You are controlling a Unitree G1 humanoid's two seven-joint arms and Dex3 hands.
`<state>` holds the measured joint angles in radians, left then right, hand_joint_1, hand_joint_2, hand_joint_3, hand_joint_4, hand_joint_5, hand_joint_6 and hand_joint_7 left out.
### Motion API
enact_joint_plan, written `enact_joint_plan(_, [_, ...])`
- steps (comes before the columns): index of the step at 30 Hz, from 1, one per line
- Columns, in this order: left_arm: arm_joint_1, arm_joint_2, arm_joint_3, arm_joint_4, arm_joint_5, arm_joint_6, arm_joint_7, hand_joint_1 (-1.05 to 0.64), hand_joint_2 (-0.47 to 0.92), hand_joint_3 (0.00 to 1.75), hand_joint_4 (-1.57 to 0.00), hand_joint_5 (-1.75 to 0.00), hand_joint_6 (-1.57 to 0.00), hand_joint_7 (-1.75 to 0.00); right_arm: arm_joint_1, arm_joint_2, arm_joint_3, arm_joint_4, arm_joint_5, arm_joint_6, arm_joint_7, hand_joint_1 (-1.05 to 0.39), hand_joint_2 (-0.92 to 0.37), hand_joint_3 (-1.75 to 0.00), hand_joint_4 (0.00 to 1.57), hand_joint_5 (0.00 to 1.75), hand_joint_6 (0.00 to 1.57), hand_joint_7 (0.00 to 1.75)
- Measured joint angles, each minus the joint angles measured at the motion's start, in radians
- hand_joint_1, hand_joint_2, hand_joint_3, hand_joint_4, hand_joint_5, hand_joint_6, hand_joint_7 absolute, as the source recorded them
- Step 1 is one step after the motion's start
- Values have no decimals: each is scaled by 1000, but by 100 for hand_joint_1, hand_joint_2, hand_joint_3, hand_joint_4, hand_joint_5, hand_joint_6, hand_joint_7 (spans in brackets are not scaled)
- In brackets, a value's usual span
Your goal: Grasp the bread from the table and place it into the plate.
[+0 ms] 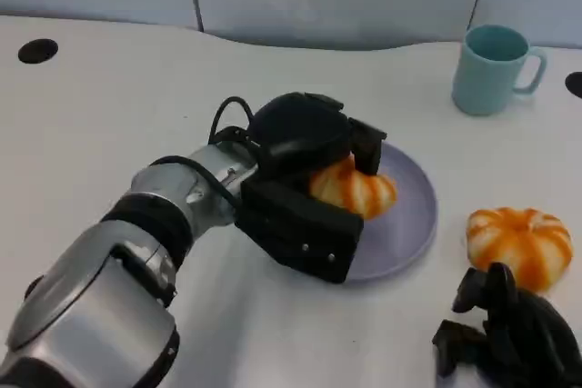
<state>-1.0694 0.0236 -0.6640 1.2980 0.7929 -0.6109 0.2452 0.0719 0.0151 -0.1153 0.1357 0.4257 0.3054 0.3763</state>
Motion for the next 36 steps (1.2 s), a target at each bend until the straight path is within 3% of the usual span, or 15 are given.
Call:
enact_joint_plan(2, [0, -3, 14, 3, -20, 13, -61, -39, 90, 32, -56, -122, -64, -51, 1, 0, 0, 0, 0, -1, 1, -47, -92, -47, 127, 128, 119, 113])
enact_joint_plan(3, [0, -3, 19, 3, -27, 17, -78, -43, 91, 28, -43, -96, -54, -34, 1, 0, 0, 0, 0, -1, 1, -47, -92, -47, 127, 128, 119, 113])
enact_joint_plan(5, [0, -4, 22, 3, -30, 32, -114, -54, 92, 26, -23, -67, -39, -16, 1, 0, 0, -1, 0, -1, 0, -47, -92, -47, 127, 128, 119, 113])
enact_joint_plan(8, [0, -6, 21, 3, -30, 59, -165, -59, 92, 26, -16, -58, -34, -10, 2, 0, 1, -1, -1, -2, 0, -47, -92, -47, 127, 128, 119, 113])
enact_joint_plan(10, [0, -6, 21, 3, -30, 70, -179, -77, 92, 32, -3, -38, -18, -4, 3, 0, 2, -2, -2, -4, 0, -47, -92, -46, 128, 128, 120, 114])
enact_joint_plan(23, [0, -8, 15, -2, -29, 99, -193, -82, 92, 34, 0, -31, -13, -2, 3, 0, 5, -3, -3, -3, -1, -47, -92, -46, 129, 128, 120, 114])
enact_joint_plan(24, [0, -8, 15, -2, -29, 99, -193, -94, 92, 41, 0, -13, -6, -1, 3, 0, 5, -3, -3, -3, -1, -47, -92, -46, 128, 128, 119, 113])
enact_joint_plan(27, [0, -8, 20, -3, -31, 99, -193, -102, 92, 45, 0, -1, -3, -1, 4, 0, 5, -5, -2, -2, -3, -46, -92, -47, 128, 128, 119, 112])
enact_joint_plan(36, [2, 22, 113, -15, -125, 33, -196, -100, 92, 43, -6, -3, -8, -4, 6, -1, 4, -8, -1, 2, -4, -47, -92, -47, 127, 129, 119, 111])
